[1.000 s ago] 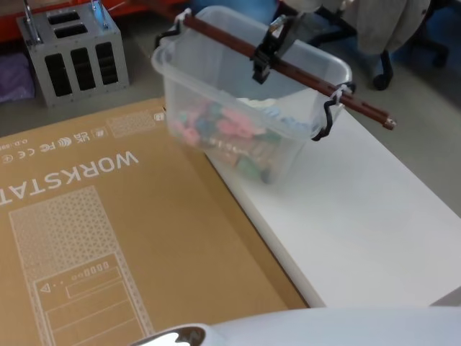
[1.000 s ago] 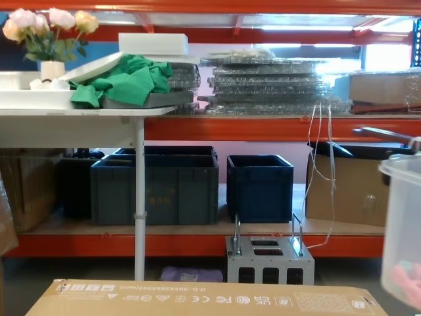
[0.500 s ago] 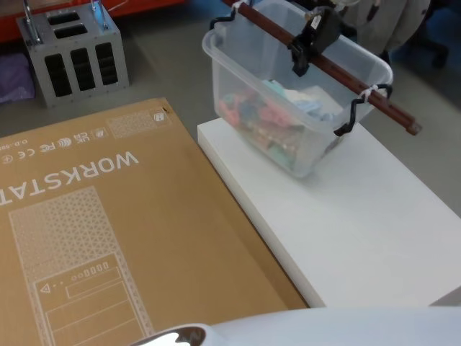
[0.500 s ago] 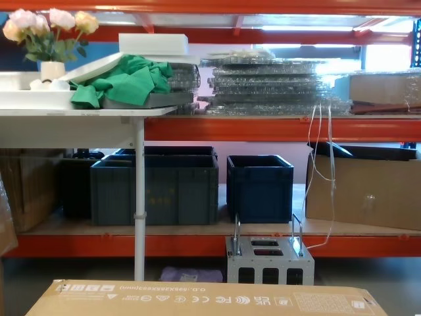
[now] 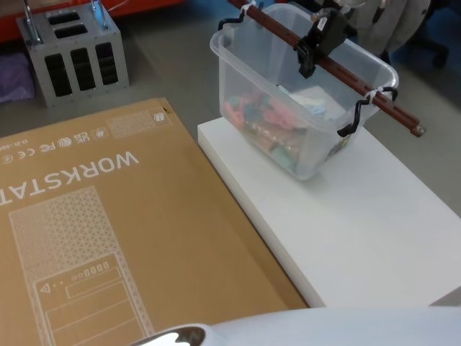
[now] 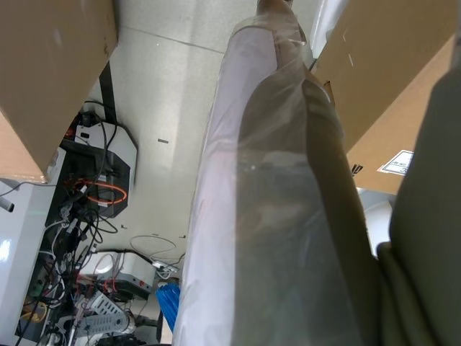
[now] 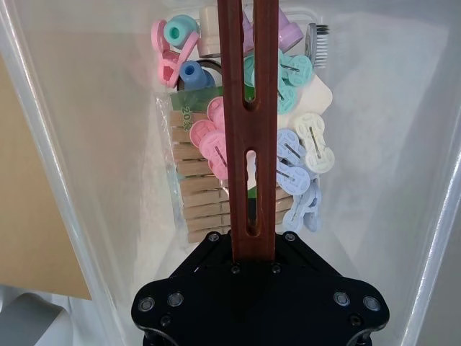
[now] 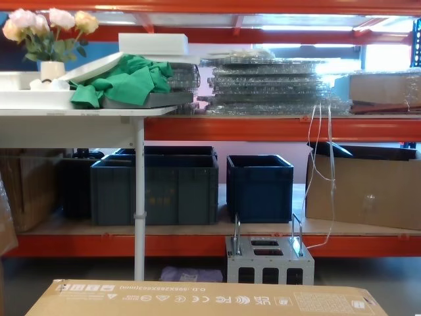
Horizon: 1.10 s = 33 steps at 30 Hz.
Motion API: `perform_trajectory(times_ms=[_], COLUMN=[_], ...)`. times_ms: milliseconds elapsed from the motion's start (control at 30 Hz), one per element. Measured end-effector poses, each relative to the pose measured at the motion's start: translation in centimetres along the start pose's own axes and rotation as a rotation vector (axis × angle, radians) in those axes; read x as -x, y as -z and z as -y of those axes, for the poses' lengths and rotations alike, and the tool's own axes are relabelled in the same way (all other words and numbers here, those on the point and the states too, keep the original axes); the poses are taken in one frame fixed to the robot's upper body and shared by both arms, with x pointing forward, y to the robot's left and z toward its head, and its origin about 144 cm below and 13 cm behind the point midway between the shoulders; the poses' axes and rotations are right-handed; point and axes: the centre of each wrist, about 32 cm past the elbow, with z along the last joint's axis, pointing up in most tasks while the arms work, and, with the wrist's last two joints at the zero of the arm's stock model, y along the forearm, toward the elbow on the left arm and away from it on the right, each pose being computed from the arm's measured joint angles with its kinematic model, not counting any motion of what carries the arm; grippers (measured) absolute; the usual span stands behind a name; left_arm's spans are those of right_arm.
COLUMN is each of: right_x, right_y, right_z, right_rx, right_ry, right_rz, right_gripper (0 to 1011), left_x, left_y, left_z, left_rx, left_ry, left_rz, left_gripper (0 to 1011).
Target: Use one hand to grasp the basket and place it at the designated location.
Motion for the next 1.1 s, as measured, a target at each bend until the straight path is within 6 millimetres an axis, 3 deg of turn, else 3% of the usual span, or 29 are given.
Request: perform_trajectory(times_ms=[600,1100], right_x=[2.1,3.4], right_y=[2.6,3.2], right_z=[-1.6,-2.5], right_rx=[0.0,-0.008], right_ry=[-0.06,-0.09], right_rz=[-0.165,-0.213], right_gripper=[0,0], left_x=[0.0,0.0], left_y=[0.0,0.0], left_z=[0.0,0.0], left_rx=[0.0,0.0], left_ry=[0.0,0.0], left_rz=[0.0,0.0], left_gripper=[0,0])
